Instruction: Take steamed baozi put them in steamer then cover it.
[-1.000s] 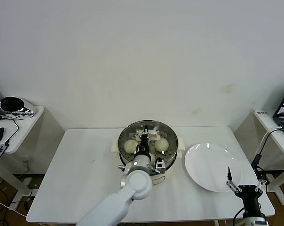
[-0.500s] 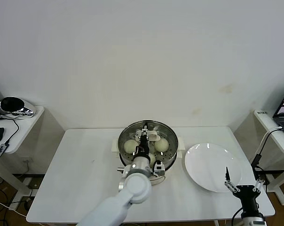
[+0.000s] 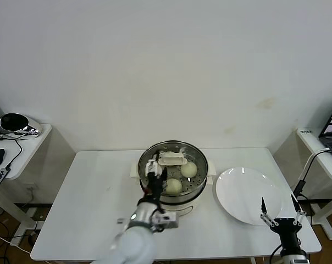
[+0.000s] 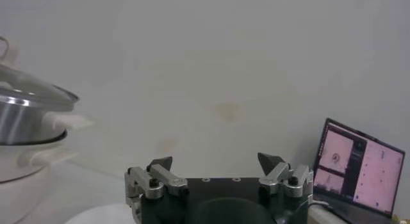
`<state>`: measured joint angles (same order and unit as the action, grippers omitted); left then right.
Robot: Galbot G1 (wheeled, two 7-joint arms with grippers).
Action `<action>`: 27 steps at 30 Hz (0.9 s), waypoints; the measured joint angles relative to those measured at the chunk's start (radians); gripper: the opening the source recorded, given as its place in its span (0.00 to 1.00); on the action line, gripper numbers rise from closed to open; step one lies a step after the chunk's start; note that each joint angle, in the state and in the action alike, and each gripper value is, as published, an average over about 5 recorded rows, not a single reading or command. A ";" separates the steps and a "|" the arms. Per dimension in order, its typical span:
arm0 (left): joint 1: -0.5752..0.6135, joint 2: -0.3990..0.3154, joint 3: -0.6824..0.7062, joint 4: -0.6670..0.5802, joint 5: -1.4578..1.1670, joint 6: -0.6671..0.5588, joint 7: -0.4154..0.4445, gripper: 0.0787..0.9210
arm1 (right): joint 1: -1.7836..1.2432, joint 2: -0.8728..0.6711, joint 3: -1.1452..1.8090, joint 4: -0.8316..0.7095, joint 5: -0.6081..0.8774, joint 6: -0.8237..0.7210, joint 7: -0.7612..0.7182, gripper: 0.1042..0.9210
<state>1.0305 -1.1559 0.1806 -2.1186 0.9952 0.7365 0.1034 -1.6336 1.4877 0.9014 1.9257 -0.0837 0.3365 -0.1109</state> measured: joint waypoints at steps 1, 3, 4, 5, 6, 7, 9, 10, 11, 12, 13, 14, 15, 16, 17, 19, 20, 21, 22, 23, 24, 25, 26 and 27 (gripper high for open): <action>0.037 0.010 -0.026 -0.029 -0.038 0.000 -0.014 0.88 | 0.000 -0.003 -0.003 -0.001 0.001 -0.001 -0.001 0.88; 0.120 0.025 -0.093 -0.077 -0.127 -0.001 -0.048 0.88 | -0.002 -0.010 -0.010 -0.003 0.004 -0.004 -0.002 0.88; 0.167 0.029 -0.133 -0.095 -0.178 -0.004 -0.068 0.88 | -0.003 -0.014 -0.014 -0.004 0.007 -0.005 -0.002 0.88; 0.215 0.031 -0.178 -0.110 -0.233 -0.010 -0.089 0.88 | -0.005 -0.018 -0.018 -0.006 0.010 -0.007 -0.003 0.88; 0.263 0.032 -0.225 -0.122 -0.289 -0.020 -0.110 0.88 | -0.008 -0.022 -0.023 -0.007 0.013 -0.008 -0.004 0.88; 0.312 0.031 -0.272 -0.132 -0.346 -0.035 -0.130 0.88 | -0.010 -0.027 -0.028 -0.009 0.018 -0.010 -0.005 0.88; 0.407 0.026 -0.366 -0.144 -0.461 -0.084 -0.168 0.88 | -0.016 -0.037 -0.039 -0.010 0.027 -0.014 -0.008 0.88; 0.452 0.024 -0.408 -0.148 -0.517 -0.117 -0.186 0.88 | -0.020 -0.043 -0.044 -0.010 0.034 -0.017 -0.011 0.88; 0.496 0.021 -0.448 -0.151 -0.575 -0.155 -0.203 0.88 | -0.025 -0.050 -0.049 -0.009 0.041 -0.022 -0.014 0.88; 0.538 0.019 -0.483 -0.153 -0.633 -0.199 -0.219 0.88 | -0.030 -0.057 -0.055 -0.008 0.049 -0.027 -0.017 0.88; 0.579 0.016 -0.514 -0.154 -0.688 -0.246 -0.234 0.88 | -0.035 -0.065 -0.060 -0.006 0.058 -0.034 -0.020 0.88; 0.617 0.012 -0.541 -0.154 -0.743 -0.298 -0.247 0.88 | -0.042 -0.074 -0.066 -0.004 0.070 -0.041 -0.023 0.88; 0.653 0.007 -0.565 -0.154 -0.796 -0.350 -0.258 0.88 | -0.048 -0.082 -0.071 -0.002 0.082 -0.048 -0.025 0.88; 0.685 0.002 -0.586 -0.152 -0.846 -0.403 -0.267 0.88 | -0.055 -0.091 -0.076 0.001 0.095 -0.056 -0.027 0.88; 0.712 -0.003 -0.605 -0.149 -0.893 -0.454 -0.276 0.88 | -0.063 -0.100 -0.082 0.004 0.108 -0.064 -0.029 0.88; 0.756 -0.016 -0.638 -0.139 -0.980 -0.551 -0.288 0.88 | -0.077 -0.115 -0.091 0.010 0.134 -0.079 -0.033 0.88; 0.774 -0.022 -0.652 -0.133 -1.020 -0.597 -0.292 0.88 | -0.084 -0.122 -0.096 0.013 0.147 -0.086 -0.036 0.88; 0.789 -0.029 -0.665 -0.126 -1.056 -0.639 -0.295 0.88 | -0.090 -0.129 -0.099 0.016 0.160 -0.093 -0.038 0.88; 0.804 -0.035 -0.678 -0.118 -1.090 -0.679 -0.298 0.88 | -0.096 -0.134 -0.103 0.019 0.172 -0.101 -0.039 0.88; 0.816 -0.042 -0.691 -0.110 -1.120 -0.717 -0.302 0.88 | -0.101 -0.139 -0.106 0.023 0.183 -0.108 -0.041 0.88; 0.827 -0.048 -0.704 -0.101 -1.145 -0.751 -0.305 0.88 | -0.106 -0.143 -0.109 0.026 0.194 -0.114 -0.042 0.88; 0.837 -0.054 -0.716 -0.092 -1.167 -0.782 -0.309 0.88 | -0.110 -0.146 -0.111 0.028 0.204 -0.120 -0.043 0.88; 0.845 -0.059 -0.727 -0.082 -1.187 -0.810 -0.313 0.88 | -0.114 -0.149 -0.113 0.030 0.212 -0.126 -0.044 0.88; 0.853 -0.064 -0.738 -0.073 -1.205 -0.833 -0.317 0.88 | -0.118 -0.151 -0.116 0.032 0.221 -0.131 -0.045 0.88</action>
<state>1.8835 -1.2198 -0.5573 -2.1915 -0.2096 -0.0970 -0.2138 -1.7512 1.3363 0.7859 1.9575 0.1371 0.2051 -0.1562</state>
